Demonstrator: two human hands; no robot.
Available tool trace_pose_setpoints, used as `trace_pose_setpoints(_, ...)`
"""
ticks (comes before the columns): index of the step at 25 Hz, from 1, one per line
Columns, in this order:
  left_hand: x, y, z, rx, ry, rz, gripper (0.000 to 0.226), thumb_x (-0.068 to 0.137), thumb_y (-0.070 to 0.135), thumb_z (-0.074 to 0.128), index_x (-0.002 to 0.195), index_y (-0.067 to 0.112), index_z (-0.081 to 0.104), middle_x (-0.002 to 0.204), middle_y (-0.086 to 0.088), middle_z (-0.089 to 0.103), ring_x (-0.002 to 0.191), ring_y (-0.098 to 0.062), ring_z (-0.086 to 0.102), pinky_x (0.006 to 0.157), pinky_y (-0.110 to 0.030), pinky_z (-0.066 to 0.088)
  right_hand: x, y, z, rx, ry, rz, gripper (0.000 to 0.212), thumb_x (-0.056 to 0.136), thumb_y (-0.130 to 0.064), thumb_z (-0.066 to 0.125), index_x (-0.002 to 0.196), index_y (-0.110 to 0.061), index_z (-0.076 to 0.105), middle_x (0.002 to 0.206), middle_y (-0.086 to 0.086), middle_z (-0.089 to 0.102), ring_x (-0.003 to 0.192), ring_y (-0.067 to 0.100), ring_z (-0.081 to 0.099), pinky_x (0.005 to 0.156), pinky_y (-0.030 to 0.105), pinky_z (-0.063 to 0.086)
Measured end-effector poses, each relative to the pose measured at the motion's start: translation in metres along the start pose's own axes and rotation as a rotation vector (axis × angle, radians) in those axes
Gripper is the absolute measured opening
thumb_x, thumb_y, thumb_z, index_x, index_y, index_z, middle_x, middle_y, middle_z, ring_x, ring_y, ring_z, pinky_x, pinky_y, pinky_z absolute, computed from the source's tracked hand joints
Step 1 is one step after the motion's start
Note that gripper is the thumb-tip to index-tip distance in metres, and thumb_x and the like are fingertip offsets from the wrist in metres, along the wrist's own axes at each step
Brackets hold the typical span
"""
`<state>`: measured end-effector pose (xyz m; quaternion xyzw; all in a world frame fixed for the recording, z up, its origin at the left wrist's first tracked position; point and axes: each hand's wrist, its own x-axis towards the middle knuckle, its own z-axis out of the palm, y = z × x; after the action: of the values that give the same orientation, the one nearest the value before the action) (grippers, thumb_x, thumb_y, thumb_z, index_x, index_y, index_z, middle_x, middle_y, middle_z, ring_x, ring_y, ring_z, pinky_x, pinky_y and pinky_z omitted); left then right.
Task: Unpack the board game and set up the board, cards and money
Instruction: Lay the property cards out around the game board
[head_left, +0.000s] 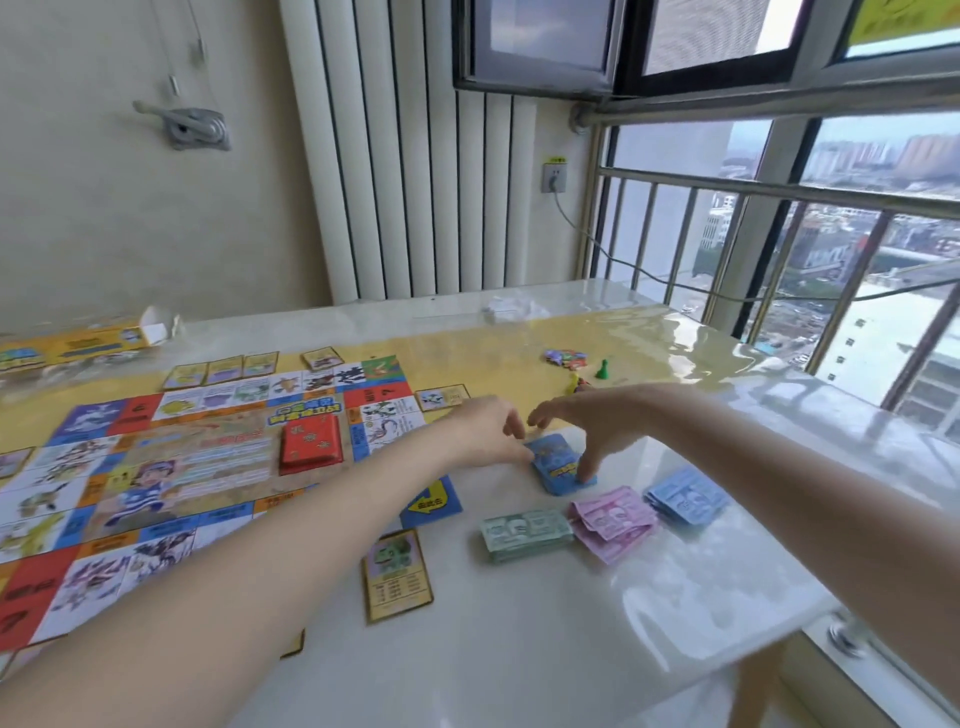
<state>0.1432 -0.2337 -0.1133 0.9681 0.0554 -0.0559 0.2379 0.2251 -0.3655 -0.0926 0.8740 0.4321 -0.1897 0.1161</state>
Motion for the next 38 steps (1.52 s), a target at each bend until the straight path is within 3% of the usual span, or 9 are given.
trace_pose_setpoints(5,0.015,0.016,0.023,-0.098,0.05,-0.083,0.045,0.078,0.031,0.072,0.105,0.011,0.042,0.108,-0.005,0.054,0.097,-0.021,0.053,0.074,-0.029,0.039,0.008,-0.002,-0.01,-0.092,-0.064,0.0,0.073,0.072,-0.026,0.077,0.132,-0.017,0.037,0.133,0.0,0.038,0.116,0.023,0.048,0.082,0.03,0.038)
trace_pose_setpoints(14,0.021,0.01,0.023,-0.369,0.082,-0.088,0.056,0.074,0.023,0.077,0.117,0.016,0.042,0.1,0.001,0.049,0.092,-0.017,0.05,0.076,-0.028,0.042,0.008,-0.003,-0.016,-0.044,-0.088,0.078,0.079,0.069,-0.031,0.079,0.13,-0.013,0.031,0.116,0.004,0.042,0.102,0.024,0.055,0.079,0.032,0.043)
trace_pose_setpoints(17,0.019,0.008,0.021,-0.491,0.169,-0.051,0.048,0.077,0.015,0.073,0.113,0.016,0.042,0.093,-0.001,0.049,0.09,-0.021,0.056,0.083,-0.037,0.051,0.003,-0.003,-0.014,0.3,-0.018,0.029,0.05,0.074,-0.01,0.074,0.113,-0.009,0.042,0.088,-0.001,0.049,0.073,0.014,0.058,0.062,0.021,0.047)
trace_pose_setpoints(20,0.015,-0.002,0.0,-0.996,0.321,-0.082,0.048,0.082,0.013,0.069,0.123,0.01,0.043,0.103,-0.008,0.054,0.094,-0.024,0.057,0.084,-0.035,0.05,-0.006,-0.005,-0.023,0.97,0.199,-0.073,0.035,0.078,0.011,0.062,0.101,-0.011,0.047,0.089,0.005,0.055,0.065,0.011,0.059,0.053,0.016,0.05)
trace_pose_setpoints(23,-0.004,-0.014,-0.029,-1.491,0.036,-0.055,0.041,0.094,0.039,0.047,0.121,0.01,0.056,0.104,-0.014,0.062,0.089,-0.027,0.06,0.081,-0.034,0.049,-0.005,-0.017,-0.038,1.417,0.318,-0.222,0.048,0.081,0.014,0.057,0.118,-0.014,0.045,0.098,0.008,0.059,0.079,0.014,0.064,0.067,0.02,0.057)
trace_pose_setpoints(28,-0.029,-0.046,-0.045,-1.559,-0.015,-0.026,0.04,0.099,0.035,0.035,0.112,0.007,0.06,0.106,-0.019,0.067,0.089,-0.036,0.066,0.083,-0.043,0.053,0.024,-0.056,-0.045,1.007,0.411,-0.222,0.038,0.079,0.004,0.065,0.115,-0.001,0.057,0.103,0.013,0.057,0.079,0.017,0.055,0.068,0.024,0.047)
trace_pose_setpoints(33,-0.05,-0.074,-0.057,-1.542,0.111,-0.031,0.024,0.097,0.013,0.042,0.105,-0.003,0.058,0.088,-0.021,0.071,0.072,-0.03,0.071,0.069,-0.041,0.058,0.042,-0.073,-0.045,1.073,0.374,-0.218,0.059,0.074,-0.01,0.074,0.127,-0.014,0.048,0.11,0.002,0.051,0.082,0.014,0.054,0.072,0.027,0.049)
trace_pose_setpoints(36,-0.049,-0.087,-0.062,-1.569,0.322,-0.104,0.017,0.095,0.007,0.047,0.105,-0.004,0.055,0.078,-0.018,0.07,0.058,-0.023,0.07,0.054,-0.034,0.059,0.051,-0.091,-0.039,0.627,0.82,-0.34,0.046,0.079,-0.018,0.07,0.122,-0.016,0.052,0.124,-0.002,0.048,0.106,0.014,0.05,0.089,0.025,0.047)
trace_pose_setpoints(38,-0.046,-0.096,-0.066,-1.527,0.444,-0.162,0.007,0.093,0.006,0.051,0.091,0.002,0.057,0.063,-0.01,0.07,0.05,-0.018,0.067,0.048,-0.028,0.056,0.055,-0.101,-0.035,0.363,0.885,-0.441,0.04,0.082,-0.026,0.066,0.12,-0.015,0.057,0.131,-0.002,0.051,0.117,0.013,0.046,0.098,0.024,0.04)
